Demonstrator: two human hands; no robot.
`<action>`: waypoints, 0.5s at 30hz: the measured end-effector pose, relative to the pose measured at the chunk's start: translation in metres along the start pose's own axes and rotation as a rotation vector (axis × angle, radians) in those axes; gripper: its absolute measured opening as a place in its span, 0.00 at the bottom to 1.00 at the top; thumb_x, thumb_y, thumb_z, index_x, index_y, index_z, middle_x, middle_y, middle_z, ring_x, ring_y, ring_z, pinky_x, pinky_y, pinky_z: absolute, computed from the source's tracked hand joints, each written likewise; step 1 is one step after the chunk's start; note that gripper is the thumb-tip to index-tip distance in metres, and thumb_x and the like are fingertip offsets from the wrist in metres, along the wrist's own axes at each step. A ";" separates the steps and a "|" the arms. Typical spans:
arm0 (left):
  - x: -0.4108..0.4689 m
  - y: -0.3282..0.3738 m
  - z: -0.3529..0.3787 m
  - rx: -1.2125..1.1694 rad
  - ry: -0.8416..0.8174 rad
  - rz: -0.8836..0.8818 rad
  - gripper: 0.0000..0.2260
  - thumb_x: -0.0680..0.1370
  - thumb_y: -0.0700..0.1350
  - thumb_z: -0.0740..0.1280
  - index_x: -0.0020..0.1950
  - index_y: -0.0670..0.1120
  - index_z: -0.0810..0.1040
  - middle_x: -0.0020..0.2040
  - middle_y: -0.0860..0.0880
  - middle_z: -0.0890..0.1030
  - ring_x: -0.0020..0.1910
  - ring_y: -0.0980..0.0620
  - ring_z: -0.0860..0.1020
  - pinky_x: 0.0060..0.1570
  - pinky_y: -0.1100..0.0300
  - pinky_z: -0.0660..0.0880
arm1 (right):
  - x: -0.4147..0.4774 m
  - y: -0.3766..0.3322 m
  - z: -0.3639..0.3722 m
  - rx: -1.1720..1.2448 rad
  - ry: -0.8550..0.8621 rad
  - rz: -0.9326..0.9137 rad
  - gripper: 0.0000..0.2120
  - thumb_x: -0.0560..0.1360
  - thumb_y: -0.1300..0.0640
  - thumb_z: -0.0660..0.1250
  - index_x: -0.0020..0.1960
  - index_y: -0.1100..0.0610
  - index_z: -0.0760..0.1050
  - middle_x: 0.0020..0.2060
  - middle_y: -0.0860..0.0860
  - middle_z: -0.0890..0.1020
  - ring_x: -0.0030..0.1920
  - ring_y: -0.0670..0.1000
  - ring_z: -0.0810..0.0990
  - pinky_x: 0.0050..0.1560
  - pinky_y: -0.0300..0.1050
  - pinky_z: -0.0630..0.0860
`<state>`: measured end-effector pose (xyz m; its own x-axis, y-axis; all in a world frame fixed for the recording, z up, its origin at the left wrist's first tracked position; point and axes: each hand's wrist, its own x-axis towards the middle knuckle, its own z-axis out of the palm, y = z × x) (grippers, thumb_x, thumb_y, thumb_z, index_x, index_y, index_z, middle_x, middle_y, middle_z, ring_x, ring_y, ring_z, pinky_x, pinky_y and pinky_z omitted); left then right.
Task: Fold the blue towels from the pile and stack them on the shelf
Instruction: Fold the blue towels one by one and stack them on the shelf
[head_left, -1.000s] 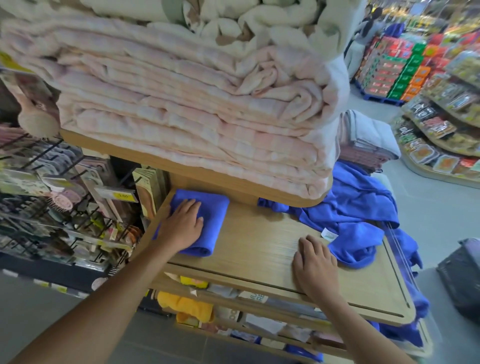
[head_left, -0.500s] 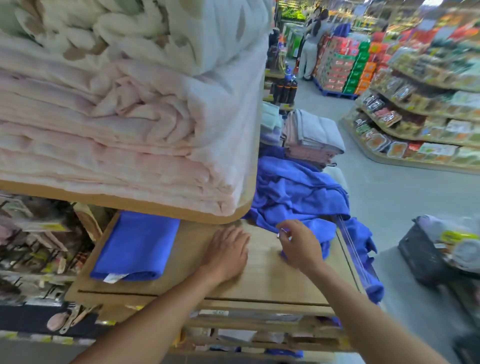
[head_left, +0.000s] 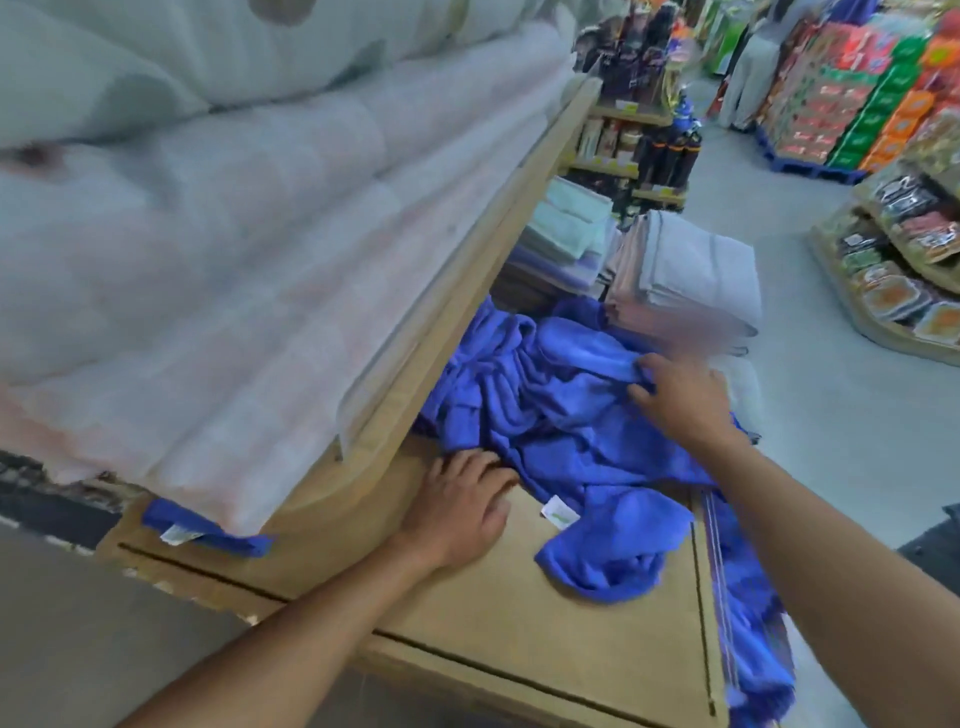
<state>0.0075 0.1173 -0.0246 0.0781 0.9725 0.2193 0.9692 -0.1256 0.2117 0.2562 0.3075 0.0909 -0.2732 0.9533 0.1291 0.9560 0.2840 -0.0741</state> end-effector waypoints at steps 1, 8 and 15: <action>0.000 0.001 0.000 -0.005 0.008 -0.008 0.18 0.79 0.58 0.59 0.67 0.58 0.74 0.67 0.55 0.74 0.68 0.51 0.70 0.63 0.49 0.67 | 0.007 0.006 -0.005 0.036 -0.005 -0.016 0.16 0.77 0.46 0.68 0.63 0.49 0.79 0.59 0.57 0.81 0.60 0.62 0.79 0.59 0.58 0.75; -0.001 0.002 -0.007 -0.102 -0.025 -0.043 0.18 0.76 0.58 0.62 0.66 0.59 0.76 0.67 0.59 0.73 0.68 0.55 0.69 0.64 0.51 0.68 | 0.002 0.061 -0.025 -0.052 -0.069 0.056 0.09 0.76 0.50 0.63 0.52 0.49 0.80 0.54 0.54 0.84 0.53 0.60 0.82 0.46 0.51 0.77; -0.011 0.006 -0.023 -0.411 -0.011 -0.079 0.10 0.77 0.49 0.66 0.56 0.54 0.84 0.61 0.59 0.76 0.63 0.62 0.71 0.63 0.66 0.65 | -0.062 0.009 -0.103 0.117 0.216 -0.143 0.12 0.82 0.49 0.61 0.42 0.53 0.69 0.39 0.60 0.82 0.41 0.66 0.80 0.37 0.54 0.72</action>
<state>0.0067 0.1012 -0.0040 0.0119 0.9840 0.1779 0.7990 -0.1163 0.5900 0.2929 0.2399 0.1840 -0.3632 0.8621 0.3533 0.8871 0.4359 -0.1518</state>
